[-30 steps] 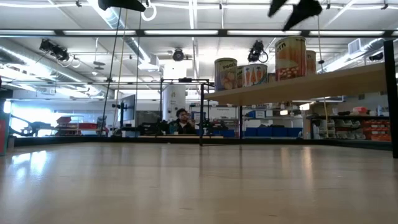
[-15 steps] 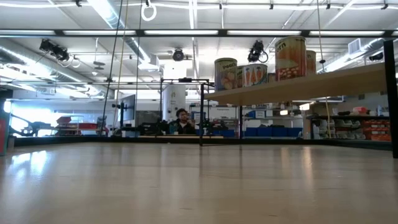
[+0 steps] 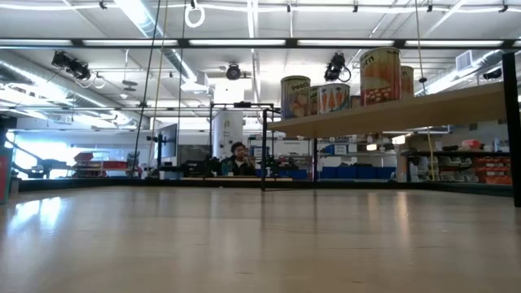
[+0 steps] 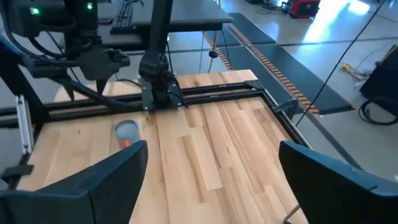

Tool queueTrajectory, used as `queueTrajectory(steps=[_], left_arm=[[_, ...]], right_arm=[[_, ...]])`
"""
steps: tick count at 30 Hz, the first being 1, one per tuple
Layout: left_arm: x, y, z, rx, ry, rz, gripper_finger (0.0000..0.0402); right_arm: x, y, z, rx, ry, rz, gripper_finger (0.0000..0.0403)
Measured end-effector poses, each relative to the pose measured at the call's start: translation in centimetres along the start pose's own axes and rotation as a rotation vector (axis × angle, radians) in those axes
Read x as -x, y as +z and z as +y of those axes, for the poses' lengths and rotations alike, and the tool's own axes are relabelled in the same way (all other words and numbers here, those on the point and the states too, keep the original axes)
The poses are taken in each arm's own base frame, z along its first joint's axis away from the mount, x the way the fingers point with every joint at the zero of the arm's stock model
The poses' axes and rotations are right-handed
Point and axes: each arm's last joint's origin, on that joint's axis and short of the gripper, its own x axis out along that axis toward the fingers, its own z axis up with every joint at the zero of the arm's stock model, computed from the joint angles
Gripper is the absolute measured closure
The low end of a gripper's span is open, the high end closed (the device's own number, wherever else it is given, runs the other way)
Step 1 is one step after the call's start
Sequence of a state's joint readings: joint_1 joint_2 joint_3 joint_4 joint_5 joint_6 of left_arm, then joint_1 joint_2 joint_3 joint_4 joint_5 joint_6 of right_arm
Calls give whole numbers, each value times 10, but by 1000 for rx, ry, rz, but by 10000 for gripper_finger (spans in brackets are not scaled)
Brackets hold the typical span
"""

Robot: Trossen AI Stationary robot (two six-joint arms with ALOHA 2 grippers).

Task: Pick and place cans onto a shelf
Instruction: Put the small canned corn on the shelf

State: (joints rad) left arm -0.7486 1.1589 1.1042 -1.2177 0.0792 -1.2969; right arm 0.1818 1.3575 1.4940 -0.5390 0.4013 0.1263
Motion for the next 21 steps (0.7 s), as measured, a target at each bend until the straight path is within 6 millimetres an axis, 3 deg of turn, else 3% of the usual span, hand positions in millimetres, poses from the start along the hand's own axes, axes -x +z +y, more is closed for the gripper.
queueTrajectory(steps=[6, 9, 14, 21], left_arm=[[-19, -1, -7, -116, 85, 162, 184], [-28, -1, -6, -190, 111, 177, 247], [-60, -13, 18, -220, 214, 268, 379], [-94, -23, 36, -314, 259, 191, 392]], right_arm=[[2, -2, 4, 22, 2, 10, 32], [4, -7, 7, 58, -29, 49, 32], [8, -10, 14, 16, -29, 65, 32], [1, -15, 17, -112, -64, 92, 32]])
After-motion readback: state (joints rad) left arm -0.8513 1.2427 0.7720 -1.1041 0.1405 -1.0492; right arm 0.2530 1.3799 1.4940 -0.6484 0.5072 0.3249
